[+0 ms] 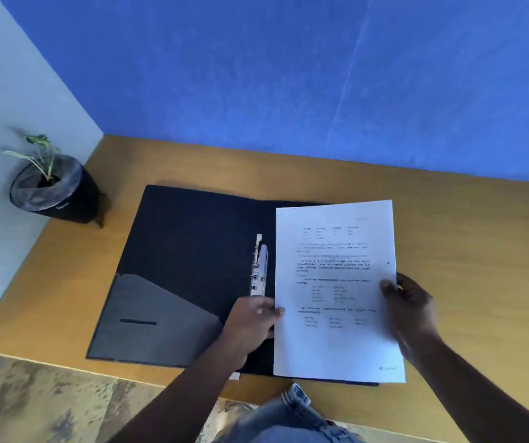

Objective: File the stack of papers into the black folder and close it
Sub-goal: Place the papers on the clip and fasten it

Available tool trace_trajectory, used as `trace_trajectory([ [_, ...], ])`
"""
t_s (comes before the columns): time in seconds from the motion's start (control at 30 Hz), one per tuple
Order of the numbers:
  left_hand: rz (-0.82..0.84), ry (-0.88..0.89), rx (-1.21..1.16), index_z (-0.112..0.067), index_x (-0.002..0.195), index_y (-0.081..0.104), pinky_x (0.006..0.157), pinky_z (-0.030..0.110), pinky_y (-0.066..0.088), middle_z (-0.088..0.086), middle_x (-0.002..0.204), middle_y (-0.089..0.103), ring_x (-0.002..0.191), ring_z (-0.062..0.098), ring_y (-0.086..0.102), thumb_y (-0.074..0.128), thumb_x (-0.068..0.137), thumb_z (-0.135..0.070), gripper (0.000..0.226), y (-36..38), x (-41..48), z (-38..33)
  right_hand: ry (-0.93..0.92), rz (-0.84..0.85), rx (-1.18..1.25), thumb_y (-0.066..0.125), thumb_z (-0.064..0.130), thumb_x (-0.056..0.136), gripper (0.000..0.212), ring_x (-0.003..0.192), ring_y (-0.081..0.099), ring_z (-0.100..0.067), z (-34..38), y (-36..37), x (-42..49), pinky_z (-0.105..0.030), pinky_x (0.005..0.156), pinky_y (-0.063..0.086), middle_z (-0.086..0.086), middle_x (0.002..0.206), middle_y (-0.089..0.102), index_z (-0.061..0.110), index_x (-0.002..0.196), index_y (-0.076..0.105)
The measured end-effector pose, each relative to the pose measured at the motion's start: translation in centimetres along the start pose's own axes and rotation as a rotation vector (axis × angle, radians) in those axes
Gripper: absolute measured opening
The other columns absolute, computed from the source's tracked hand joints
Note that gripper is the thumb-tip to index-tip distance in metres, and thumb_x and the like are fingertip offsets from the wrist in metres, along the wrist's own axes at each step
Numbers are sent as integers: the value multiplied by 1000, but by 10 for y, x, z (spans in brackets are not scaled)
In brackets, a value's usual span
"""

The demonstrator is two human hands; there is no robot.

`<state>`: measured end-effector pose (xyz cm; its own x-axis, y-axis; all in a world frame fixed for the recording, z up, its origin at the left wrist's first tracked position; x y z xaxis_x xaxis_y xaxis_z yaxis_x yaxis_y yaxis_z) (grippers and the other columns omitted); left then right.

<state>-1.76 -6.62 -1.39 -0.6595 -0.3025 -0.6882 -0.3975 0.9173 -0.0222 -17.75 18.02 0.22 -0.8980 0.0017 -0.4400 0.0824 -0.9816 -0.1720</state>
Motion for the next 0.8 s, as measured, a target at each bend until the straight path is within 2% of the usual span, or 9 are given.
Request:
trace_trajectory([
  [0.07,-40,-11,6,-19,68,74,66,31,61,4,81,77,74,13,74,71,88,-5,25,-3,1,8,23,-10,-11,58,9,95,22,72,64,-23,-6,0,2,-36,74,54,-4,87,73,14,112,70],
  [0.17,-186,27,181,-25,61,68,69,43,62,7,74,71,68,18,67,76,83,-10,28,-16,8,12,70,-4,-26,59,10,95,20,75,65,-24,-21,8,4,-41,79,56,-1,86,73,17,110,70],
  [0.2,-225,41,221,-24,62,68,69,43,60,6,71,70,66,19,64,77,82,-13,25,-20,10,11,80,1,-31,60,11,95,19,77,65,-25,-25,11,5,-44,81,56,-1,88,74,19,108,71],
  [0.3,-290,65,226,-15,76,76,63,32,55,-3,59,67,59,18,62,79,79,-15,5,-29,14,8,92,3,-60,61,15,94,16,80,67,-26,-29,19,10,-46,83,56,-1,91,74,22,104,72],
  [0.37,-314,73,228,-9,86,78,60,27,50,-6,58,65,58,16,62,79,80,-16,9,-34,17,6,90,9,-83,61,16,94,16,77,67,-24,-29,25,15,-43,81,56,0,91,75,22,103,72],
  [0.47,-327,86,245,-10,91,78,58,21,45,-6,65,67,59,12,62,77,82,-17,11,-39,20,4,100,21,-115,62,18,93,13,83,69,-29,-29,33,22,-52,85,57,-3,95,75,27,93,72],
  [0.53,-353,101,261,-12,92,78,59,21,47,-8,69,69,63,11,64,77,83,-18,12,-43,21,3,102,22,-136,62,19,93,15,90,70,-32,-28,38,24,-55,87,57,0,94,75,29,88,72],
  [0.67,-383,129,302,-14,94,77,68,22,51,-11,76,70,76,8,67,77,82,-20,13,-46,23,-2,88,23,-193,61,20,93,17,96,69,-37,-27,43,29,-53,86,55,1,91,74,29,82,71],
  [0.8,-378,140,362,-19,86,76,58,13,45,-17,72,67,71,-1,64,77,81,-23,6,-47,23,-3,58,14,-285,61,23,91,13,80,66,-28,-25,41,32,-39,74,54,-7,93,74,26,80,68],
])
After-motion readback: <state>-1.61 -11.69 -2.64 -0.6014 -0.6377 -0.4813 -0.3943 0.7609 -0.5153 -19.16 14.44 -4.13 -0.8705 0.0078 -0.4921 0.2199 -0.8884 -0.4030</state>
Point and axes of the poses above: each hand's wrist, its own x-axis towards the middle knuckle, its own y-axis out of the palm, z = x × y, the point moved 8 cm from there along x, towards the middle knuckle
